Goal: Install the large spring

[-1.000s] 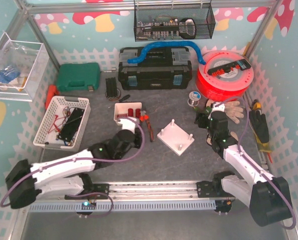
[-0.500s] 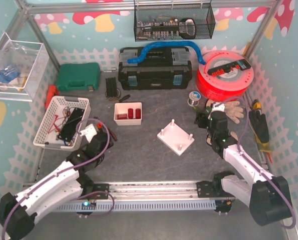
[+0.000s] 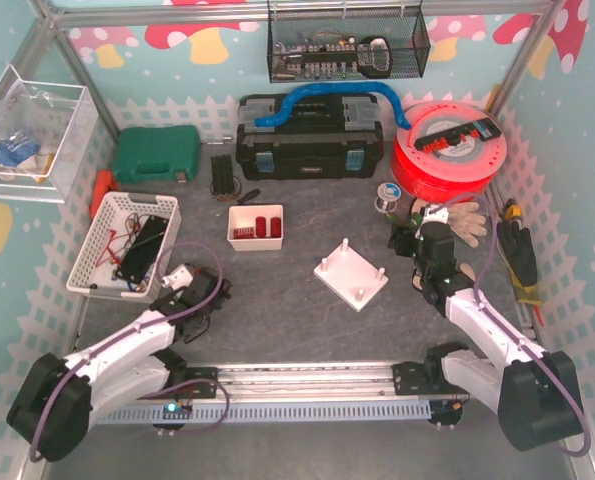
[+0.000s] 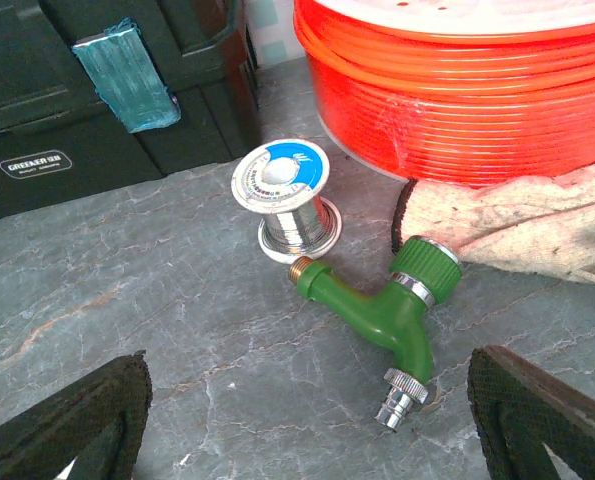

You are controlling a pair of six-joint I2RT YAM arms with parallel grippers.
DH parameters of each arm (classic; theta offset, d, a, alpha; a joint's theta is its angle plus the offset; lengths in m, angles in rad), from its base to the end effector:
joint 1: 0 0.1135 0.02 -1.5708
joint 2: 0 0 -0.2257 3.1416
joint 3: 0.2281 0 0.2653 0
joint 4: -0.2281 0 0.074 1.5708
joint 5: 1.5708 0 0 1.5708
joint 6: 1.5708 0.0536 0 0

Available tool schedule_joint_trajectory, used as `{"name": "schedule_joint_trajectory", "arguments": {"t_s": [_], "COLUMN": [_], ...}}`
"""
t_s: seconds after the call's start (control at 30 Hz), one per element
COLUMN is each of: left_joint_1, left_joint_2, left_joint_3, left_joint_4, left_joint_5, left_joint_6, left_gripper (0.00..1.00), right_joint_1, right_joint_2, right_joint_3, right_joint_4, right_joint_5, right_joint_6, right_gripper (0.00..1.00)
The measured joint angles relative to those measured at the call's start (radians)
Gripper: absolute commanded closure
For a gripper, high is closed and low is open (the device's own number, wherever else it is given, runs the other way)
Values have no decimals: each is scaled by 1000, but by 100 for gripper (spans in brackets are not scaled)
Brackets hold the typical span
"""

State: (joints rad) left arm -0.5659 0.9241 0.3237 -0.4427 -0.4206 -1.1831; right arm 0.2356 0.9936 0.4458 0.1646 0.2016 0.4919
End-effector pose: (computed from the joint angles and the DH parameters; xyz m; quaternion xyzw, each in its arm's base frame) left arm 0.1747 -0.0850 0.0909 -0.3386 0.8830 -0.0664 0.3182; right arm 0.2612 0.0517 0.1720 0.1612 0.8107 0.1201 0.5499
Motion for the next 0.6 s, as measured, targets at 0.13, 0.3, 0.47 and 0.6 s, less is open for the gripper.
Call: {"name": "schedule_joint_trajectory", "arguments": {"t_s": [0.13, 0.3, 0.47, 0.6], "left_joint_1": [19, 33, 51, 79], "left_joint_2": [55, 81, 90, 87], "left_joint_3": [-20, -22, -22, -22], "left_joint_4": [43, 94, 119, 145], "left_joint_5": [34, 54, 67, 80], "left_joint_6": [1, 1, 2, 4], "left_gripper": [100, 82, 59, 49], "right_joint_1": [0, 0, 0, 0], "right_joint_2": [0, 0, 0, 6], "right_joint_3": [0, 0, 0, 0], "right_joint_4": [0, 0, 0, 0], "right_joint_5": [0, -8, -19, -38], "right_joint_6": [0, 3, 7, 12], "right_gripper": [13, 13, 13, 12]}}
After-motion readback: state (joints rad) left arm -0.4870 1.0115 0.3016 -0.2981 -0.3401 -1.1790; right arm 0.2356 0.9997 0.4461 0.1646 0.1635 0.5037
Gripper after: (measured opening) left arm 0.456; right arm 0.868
